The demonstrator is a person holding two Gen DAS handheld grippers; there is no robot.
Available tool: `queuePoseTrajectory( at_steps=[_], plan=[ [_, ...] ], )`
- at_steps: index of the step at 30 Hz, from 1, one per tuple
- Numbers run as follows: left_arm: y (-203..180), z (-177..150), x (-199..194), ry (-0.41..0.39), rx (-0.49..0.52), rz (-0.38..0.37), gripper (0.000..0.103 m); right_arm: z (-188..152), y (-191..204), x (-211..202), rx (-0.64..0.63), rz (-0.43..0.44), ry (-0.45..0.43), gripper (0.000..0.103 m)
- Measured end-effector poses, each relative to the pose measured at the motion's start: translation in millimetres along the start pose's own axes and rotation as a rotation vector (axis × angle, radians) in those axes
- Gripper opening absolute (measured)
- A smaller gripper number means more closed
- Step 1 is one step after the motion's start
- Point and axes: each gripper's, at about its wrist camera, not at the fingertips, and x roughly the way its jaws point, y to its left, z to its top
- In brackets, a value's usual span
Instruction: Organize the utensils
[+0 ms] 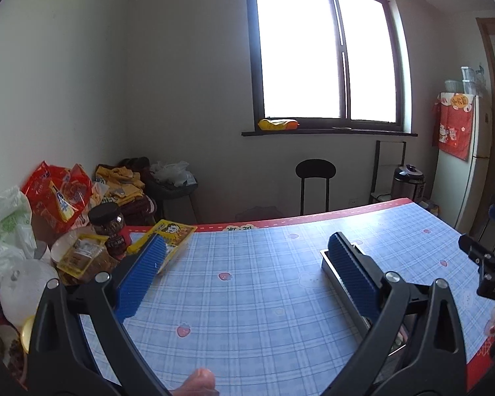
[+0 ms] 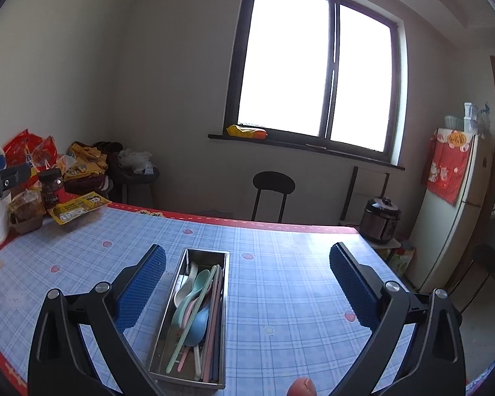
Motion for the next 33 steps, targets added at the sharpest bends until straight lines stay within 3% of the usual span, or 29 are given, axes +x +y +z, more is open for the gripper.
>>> queuePoseTrajectory(
  at_steps=[5, 8, 12, 22, 33],
  plan=[
    [-4, -2, -26, -0.057, 0.112, -0.023, 0.097, 5, 12, -28, -0.076, -0.007, 0.020, 0.097],
    [-6, -1, -42, -0.094, 0.147, -0.087, 0.097, 4, 17, -42, -0.099, -0.013, 0.031, 0.097],
    [-13, -3, -58, -0.128, 0.189, -0.111, 0.097, 4, 21, -59, -0.111, -0.026, 0.027, 0.097],
    [-22, -7, -77, -0.162, 0.220, -0.169, 0.097, 9, 22, -87, -0.105, -0.073, 0.000, 0.097],
    [-24, -10, -78, -0.160, 0.233, -0.185, 0.097, 10, 18, -94, -0.093, -0.092, -0.002, 0.097]
  ],
)
